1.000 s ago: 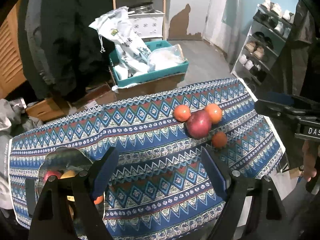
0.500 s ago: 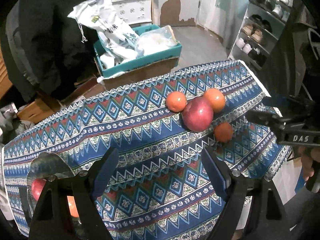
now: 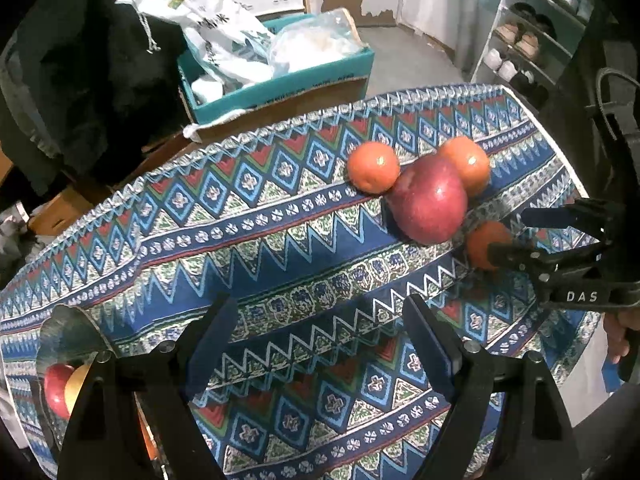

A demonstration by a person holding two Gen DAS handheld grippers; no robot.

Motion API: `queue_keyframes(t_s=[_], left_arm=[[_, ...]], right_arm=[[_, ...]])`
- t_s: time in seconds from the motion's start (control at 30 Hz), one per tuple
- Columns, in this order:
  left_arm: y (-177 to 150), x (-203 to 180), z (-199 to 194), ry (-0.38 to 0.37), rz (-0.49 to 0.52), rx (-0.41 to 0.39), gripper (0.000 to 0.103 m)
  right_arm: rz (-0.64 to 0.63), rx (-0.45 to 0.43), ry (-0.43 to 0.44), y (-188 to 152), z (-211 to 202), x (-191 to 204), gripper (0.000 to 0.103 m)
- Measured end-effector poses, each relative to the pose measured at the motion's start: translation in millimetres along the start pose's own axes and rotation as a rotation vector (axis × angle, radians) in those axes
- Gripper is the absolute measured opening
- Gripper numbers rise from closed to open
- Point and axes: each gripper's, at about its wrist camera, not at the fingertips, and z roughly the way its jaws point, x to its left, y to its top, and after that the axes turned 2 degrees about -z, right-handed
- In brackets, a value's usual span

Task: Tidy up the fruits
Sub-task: 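Move the right tool onto a small orange and close on it, then grasp the red apple with the left tool while the right tool holds the small orange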

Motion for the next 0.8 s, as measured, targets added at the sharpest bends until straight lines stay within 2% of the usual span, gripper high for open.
queue_keyframes(t_s=[0.17,0.27,0.33,0.4,0.57,0.8], left_arm=[[-3,-4,16,0.009,0.025,0.018,0.086],[-3,-6,22,0.001,0.026,0.036,0.086],[-2,-8,24,-0.005,0.022,0.037,0.086],[0,-10,24,-0.011,0.018,0.035,0.086],[9,-18,24,-0.029,0.020,0.026,0.086],[31,-31,27,-0.072,0.038,0.015,0.086]], right_arm=[[-0.005,0.024,0.001,-1,14,-1,0.073],[-0.010,0.037,-0.002,-2,22,-2,0.067],[-0.004,0.035,0.009,-2,27,-1,0.053],[0.007,0.035,0.028,-1,29,-3,0.046],[0.029,0.016,0.018,0,19,-9,0.046],[0.110,-0.023,-0.025,3,-4,-38,0.045]])
